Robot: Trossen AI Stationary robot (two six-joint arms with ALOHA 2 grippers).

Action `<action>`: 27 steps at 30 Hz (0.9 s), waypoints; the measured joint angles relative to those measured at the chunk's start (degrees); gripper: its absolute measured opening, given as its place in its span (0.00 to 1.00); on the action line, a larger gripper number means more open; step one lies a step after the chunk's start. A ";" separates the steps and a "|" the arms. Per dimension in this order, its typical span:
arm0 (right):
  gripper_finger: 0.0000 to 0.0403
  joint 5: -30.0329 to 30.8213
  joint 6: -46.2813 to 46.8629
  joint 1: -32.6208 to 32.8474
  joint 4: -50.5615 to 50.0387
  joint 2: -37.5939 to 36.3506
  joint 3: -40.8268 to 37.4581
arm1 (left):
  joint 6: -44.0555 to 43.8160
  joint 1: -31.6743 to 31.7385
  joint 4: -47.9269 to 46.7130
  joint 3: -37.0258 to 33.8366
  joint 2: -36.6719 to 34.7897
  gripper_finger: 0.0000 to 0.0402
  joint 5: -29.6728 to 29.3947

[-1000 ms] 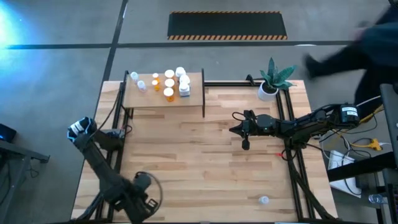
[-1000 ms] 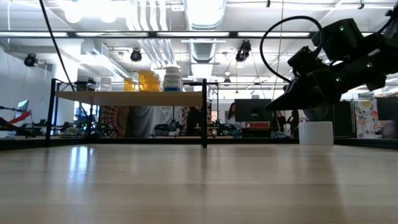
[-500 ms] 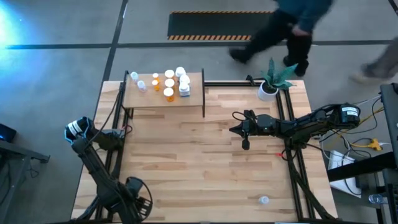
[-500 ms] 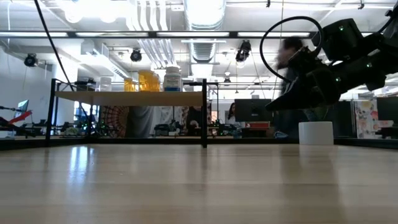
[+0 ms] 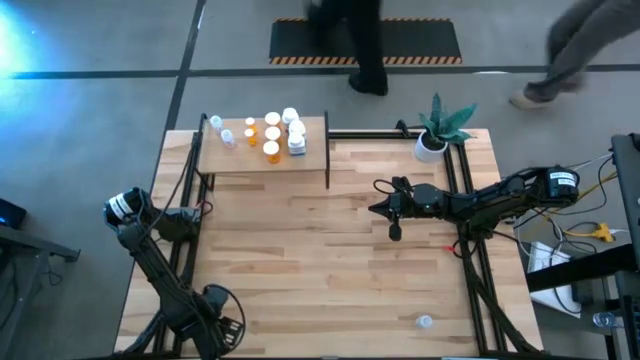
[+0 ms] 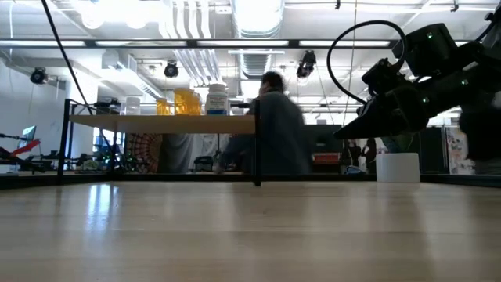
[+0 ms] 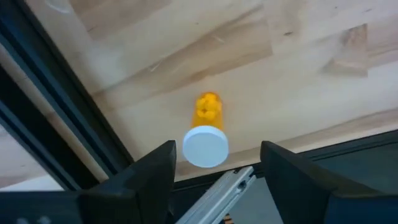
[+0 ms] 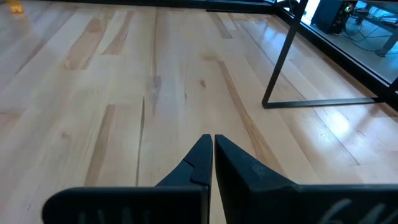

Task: Pick and place medicine bottles onto shelf by color
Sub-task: Put the right small orange pill bottle aligned with the other small orange pill bottles on the shelf

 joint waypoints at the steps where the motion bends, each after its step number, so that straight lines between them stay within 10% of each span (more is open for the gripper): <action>1: 0.02 0.00 0.00 0.00 -0.02 0.00 0.00 | -0.02 0.00 0.69 -0.22 0.00 0.54 0.04; 27: 0.02 0.02 0.00 0.00 0.51 0.00 0.02 | 3.08 -0.96 11.86 -1.37 0.13 0.54 3.66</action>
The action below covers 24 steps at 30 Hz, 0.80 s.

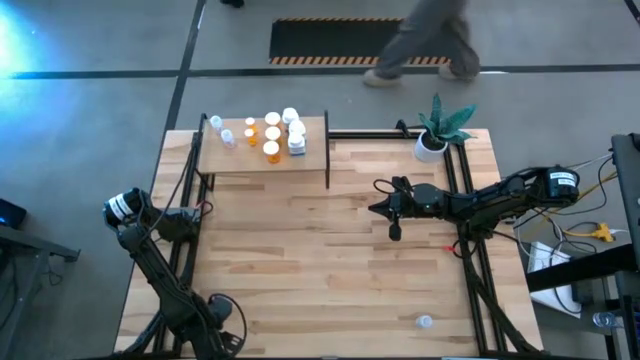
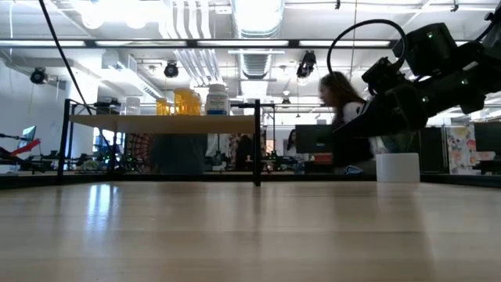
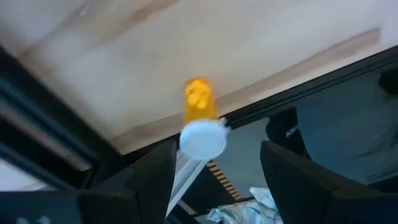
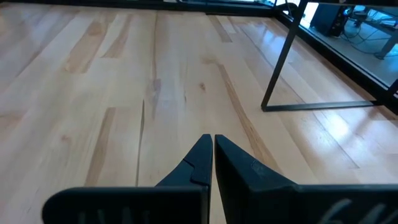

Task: Pick and place medicine bottles onto shelf by color
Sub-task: Put the right small orange pill bottle aligned with the other small orange pill bottles on the shelf

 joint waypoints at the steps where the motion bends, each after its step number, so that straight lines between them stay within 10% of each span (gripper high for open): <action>1: 0.02 -0.02 0.00 0.00 0.14 0.00 0.00 | -0.02 0.00 -0.35 0.04 0.00 0.54 0.63; 24: 0.02 -0.92 0.02 0.00 0.15 0.00 0.00 | -1.31 -1.11 0.36 -0.29 2.78 0.50 0.76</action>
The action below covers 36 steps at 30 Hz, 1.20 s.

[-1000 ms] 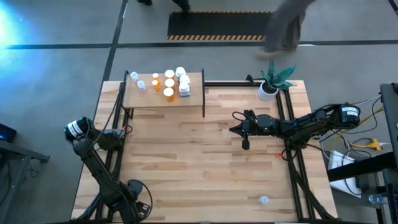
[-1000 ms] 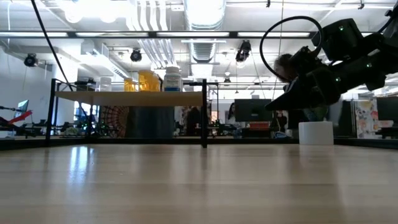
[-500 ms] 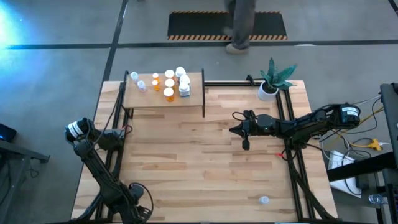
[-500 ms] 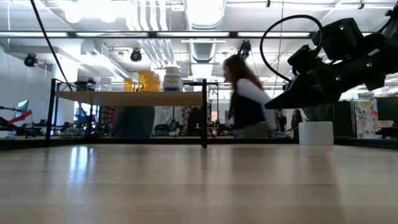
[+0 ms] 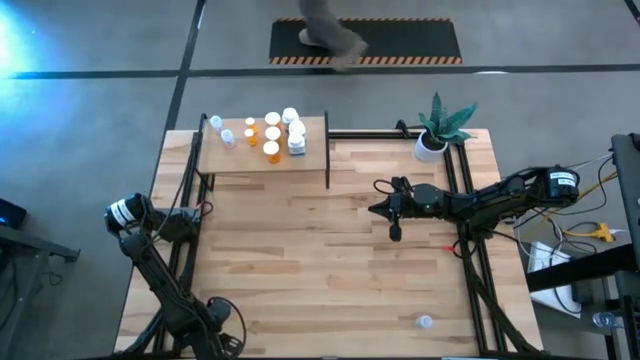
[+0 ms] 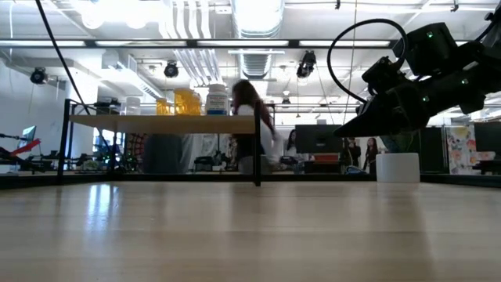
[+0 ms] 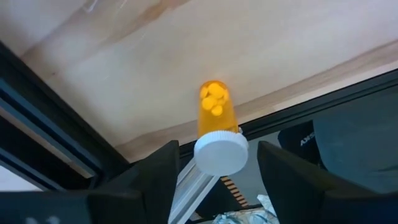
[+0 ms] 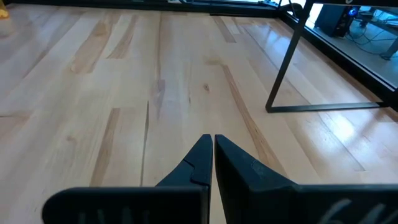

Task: Pick and place medicine bottles onto shelf by color
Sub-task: Put the right small orange pill bottle aligned with the other small orange pill bottles on the shelf

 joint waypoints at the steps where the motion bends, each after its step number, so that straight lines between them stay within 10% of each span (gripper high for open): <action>1: 0.02 0.00 0.00 0.00 0.00 0.00 0.00 | 0.11 0.00 0.00 0.00 0.00 0.48 0.01; 19: 0.02 -0.02 0.17 0.00 0.00 0.00 0.00 | 17.69 7.07 -3.58 0.50 -3.24 0.24 -6.58; 26: 0.02 -0.02 0.20 0.01 0.00 0.00 0.00 | 47.01 25.02 -10.54 0.65 -12.05 0.24 -16.65; 36: 0.02 -0.02 0.22 0.02 -0.28 0.00 0.00 | 88.47 57.35 -30.13 13.19 -19.18 0.24 -13.15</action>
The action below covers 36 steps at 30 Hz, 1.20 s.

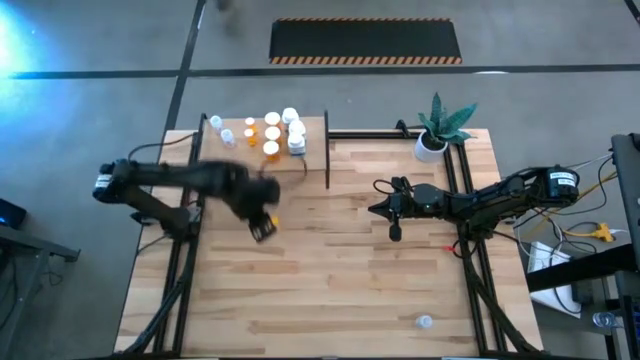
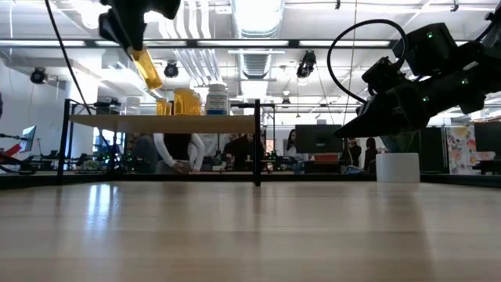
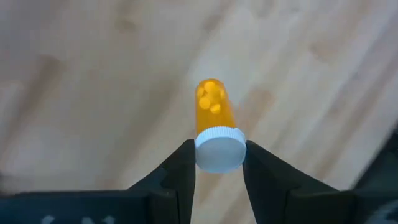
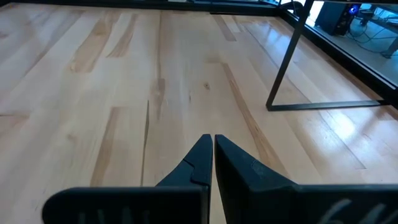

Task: Pick and place medicine bottles onto shelf by color
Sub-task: Put the right small orange pill bottle aligned with the other small orange pill bottles on the shelf

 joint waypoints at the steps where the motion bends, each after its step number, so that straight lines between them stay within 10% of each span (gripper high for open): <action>1: 0.02 0.00 0.00 -0.02 -0.01 0.00 0.00 | 3.17 2.87 -3.09 2.22 0.50 0.24 -0.13; 15: 0.02 0.02 0.03 -0.02 -0.03 0.00 0.00 | 35.85 30.77 -15.75 22.78 13.74 0.24 -3.20; 36: 0.02 0.01 0.72 -0.02 -0.99 0.00 0.00 | 37.43 37.20 -15.98 19.47 11.73 0.24 -1.78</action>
